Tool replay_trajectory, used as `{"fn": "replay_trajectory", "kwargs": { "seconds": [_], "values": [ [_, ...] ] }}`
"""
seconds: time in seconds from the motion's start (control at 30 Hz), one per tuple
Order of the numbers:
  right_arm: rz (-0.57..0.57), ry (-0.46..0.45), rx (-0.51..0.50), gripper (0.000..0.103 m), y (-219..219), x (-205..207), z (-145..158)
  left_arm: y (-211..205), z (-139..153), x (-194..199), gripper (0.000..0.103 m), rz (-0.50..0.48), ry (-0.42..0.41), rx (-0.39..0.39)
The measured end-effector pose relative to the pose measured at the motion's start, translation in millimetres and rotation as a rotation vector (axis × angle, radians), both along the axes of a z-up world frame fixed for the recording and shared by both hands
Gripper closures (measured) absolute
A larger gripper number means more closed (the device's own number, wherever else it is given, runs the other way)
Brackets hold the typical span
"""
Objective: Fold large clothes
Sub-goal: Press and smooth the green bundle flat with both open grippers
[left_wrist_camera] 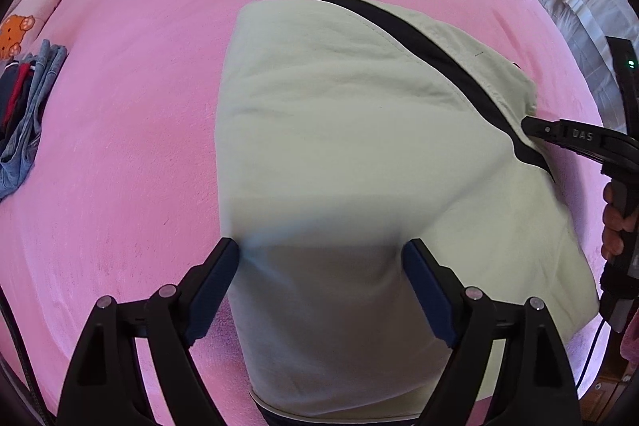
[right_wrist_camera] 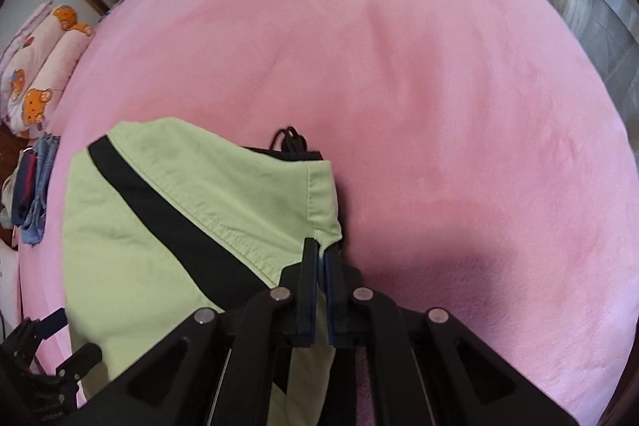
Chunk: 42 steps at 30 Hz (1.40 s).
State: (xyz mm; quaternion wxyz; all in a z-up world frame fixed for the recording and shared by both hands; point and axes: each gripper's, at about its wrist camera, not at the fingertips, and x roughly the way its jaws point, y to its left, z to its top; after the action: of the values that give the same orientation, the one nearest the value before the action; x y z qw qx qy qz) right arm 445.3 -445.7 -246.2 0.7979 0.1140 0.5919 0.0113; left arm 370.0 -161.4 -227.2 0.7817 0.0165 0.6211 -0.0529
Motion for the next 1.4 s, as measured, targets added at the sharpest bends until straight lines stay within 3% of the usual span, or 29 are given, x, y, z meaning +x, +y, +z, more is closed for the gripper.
{"fn": "replay_trajectory", "kwargs": {
  "seconds": [0.1, 0.23, 0.4, 0.47, 0.63, 0.77, 0.8, 0.87, 1.0, 1.1, 1.23, 1.4],
  "values": [
    [-0.077, -0.023, 0.042, 0.097, -5, -3, 2, -1, 2, 0, 0.019, -0.001, 0.006, 0.007],
    [-0.130, -0.063, 0.127, 0.093, -17, -16, 28, 10, 4, 0, 0.019, 0.014, 0.021, -0.016],
    [-0.060, -0.105, 0.178, 0.093, -3, -51, 63, 18, 8, -9, 0.019, 0.033, 0.026, -0.029],
    [-0.016, -0.101, 0.211, 0.093, 10, -65, 67, 19, 12, -15, 0.021, 0.054, 0.027, -0.068],
    [0.068, -0.086, 0.333, 0.094, 50, -102, 59, 13, 19, -37, 0.036, 0.075, 0.017, -0.223],
    [0.109, -0.044, 0.378, 0.102, 73, -128, 33, -3, 14, -54, 0.066, 0.029, 0.007, -0.232],
    [0.119, -0.029, 0.373, 0.103, 80, -133, 28, -5, 11, -56, 0.081, 0.017, 0.010, -0.242],
    [0.143, -0.017, 0.344, 0.103, 90, -142, 18, -5, 6, -59, 0.092, -0.002, 0.036, -0.278],
    [0.131, 0.012, 0.278, 0.103, 88, -149, 4, -7, -18, -79, 0.096, 0.004, 0.064, -0.231],
    [0.069, 0.019, 0.268, 0.103, 75, -156, -2, 0, -25, -90, 0.097, 0.041, 0.068, -0.248],
    [0.016, 0.001, 0.248, 0.103, 55, -164, 2, 9, -27, -93, 0.099, 0.082, 0.071, -0.268],
    [-0.002, 0.001, 0.206, 0.103, 35, -175, 7, 14, -19, -100, 0.100, 0.052, 0.059, -0.238]
  ]
}}
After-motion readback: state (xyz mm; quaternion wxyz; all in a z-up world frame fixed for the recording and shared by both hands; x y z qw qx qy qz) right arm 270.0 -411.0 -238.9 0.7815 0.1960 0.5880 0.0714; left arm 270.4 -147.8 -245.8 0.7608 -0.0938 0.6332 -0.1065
